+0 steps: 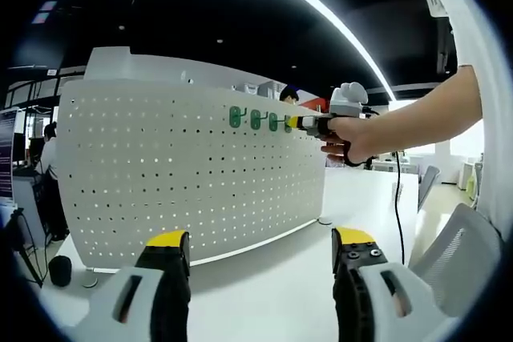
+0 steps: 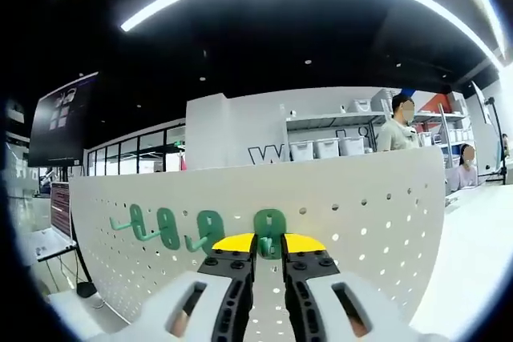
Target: Insert the hook assembly into the mounting plate slot until the hook locks in place.
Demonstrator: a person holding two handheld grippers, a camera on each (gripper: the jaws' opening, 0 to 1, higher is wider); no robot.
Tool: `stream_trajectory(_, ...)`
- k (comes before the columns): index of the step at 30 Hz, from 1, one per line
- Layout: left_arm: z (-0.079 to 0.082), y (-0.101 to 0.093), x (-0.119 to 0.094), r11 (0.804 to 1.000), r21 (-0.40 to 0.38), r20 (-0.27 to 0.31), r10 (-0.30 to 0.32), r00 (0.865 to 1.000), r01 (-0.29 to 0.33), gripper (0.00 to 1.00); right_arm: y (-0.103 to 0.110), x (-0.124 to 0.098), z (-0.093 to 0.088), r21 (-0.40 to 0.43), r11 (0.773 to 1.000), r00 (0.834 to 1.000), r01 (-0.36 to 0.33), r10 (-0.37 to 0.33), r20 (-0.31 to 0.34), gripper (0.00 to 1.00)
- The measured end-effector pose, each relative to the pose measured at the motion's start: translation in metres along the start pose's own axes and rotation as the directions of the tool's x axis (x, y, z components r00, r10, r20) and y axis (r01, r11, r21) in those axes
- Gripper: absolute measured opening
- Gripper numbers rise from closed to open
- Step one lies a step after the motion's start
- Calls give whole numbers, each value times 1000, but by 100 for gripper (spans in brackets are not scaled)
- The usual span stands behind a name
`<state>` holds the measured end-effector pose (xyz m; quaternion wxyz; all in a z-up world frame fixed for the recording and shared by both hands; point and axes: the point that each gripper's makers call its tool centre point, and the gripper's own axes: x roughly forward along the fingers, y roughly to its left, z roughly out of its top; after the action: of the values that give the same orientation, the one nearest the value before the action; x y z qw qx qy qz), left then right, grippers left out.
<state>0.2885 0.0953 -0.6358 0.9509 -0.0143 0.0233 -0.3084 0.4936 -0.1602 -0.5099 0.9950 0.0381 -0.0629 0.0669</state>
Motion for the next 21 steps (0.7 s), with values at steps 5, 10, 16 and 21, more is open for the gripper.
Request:
stream_trajectory(5,0,0,0,1000,2,0,-1,1000,1,75,4,-3,0,-23,999,999,-44,43,-12,21)
stream_trajectory(10,0,0,0,1000,1,2,1,1000,-1,75,1,-8,-4,-12,998,998,-62,61,-31,30)
stream_trajectory(16,0,0,0,1000,6,0,-2,1000,2,75,-1,-7,-6,-2,998,997,-68,68,-39,28)
stream_trajectory(21,0,-1,0,1000,6,0,-1,1000,1,75,4,-13,-6,-6,995,994,-100,100,-37,29)
